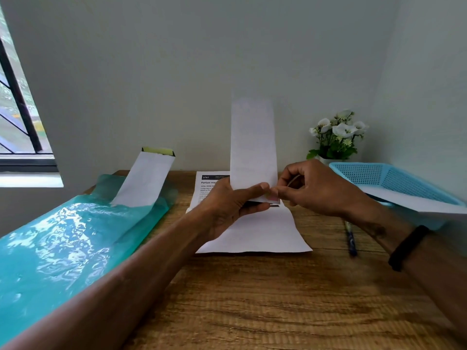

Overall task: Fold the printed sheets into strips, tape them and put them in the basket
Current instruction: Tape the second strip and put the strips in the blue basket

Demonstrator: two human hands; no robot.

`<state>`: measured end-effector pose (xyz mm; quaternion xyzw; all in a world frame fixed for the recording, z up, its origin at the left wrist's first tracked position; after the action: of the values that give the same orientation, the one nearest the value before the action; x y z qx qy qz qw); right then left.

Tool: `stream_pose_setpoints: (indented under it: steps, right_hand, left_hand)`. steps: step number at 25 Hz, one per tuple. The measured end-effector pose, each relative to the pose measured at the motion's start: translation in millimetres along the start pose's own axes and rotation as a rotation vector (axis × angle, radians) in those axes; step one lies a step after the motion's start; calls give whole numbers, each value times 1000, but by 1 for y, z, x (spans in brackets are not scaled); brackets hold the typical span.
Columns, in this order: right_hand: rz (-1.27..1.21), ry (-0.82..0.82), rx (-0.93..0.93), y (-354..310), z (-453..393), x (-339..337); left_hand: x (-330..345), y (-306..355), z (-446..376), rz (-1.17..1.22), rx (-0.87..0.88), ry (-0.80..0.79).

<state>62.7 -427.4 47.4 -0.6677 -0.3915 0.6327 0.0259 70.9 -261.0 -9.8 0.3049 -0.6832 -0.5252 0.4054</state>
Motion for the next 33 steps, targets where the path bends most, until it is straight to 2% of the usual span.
stream_pose_setpoints:
  steps: [16, 27, 33]
  right_hand:
    - [-23, -16, 14, 2, 0, 0]
    - [-41, -144, 11, 1, -1, 2]
    - [-9, -151, -6, 1, -1, 2]
  left_hand:
    - [-1, -1, -1, -6, -14, 19]
    - [2, -1, -1, -38, -21, -42]
    - [9, 2, 3, -39, -14, -84]
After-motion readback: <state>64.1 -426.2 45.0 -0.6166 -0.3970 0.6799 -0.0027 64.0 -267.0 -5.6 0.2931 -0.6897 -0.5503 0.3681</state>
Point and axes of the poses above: each hand's wrist, its own z-axis away from the middle knuckle, its own x-axis out of the palm, y = z × x, the point moved 7 cm from there along -z, towards the middle knuckle, and after that the axes turned 15 degrees about -y, right-handed, at the moved point
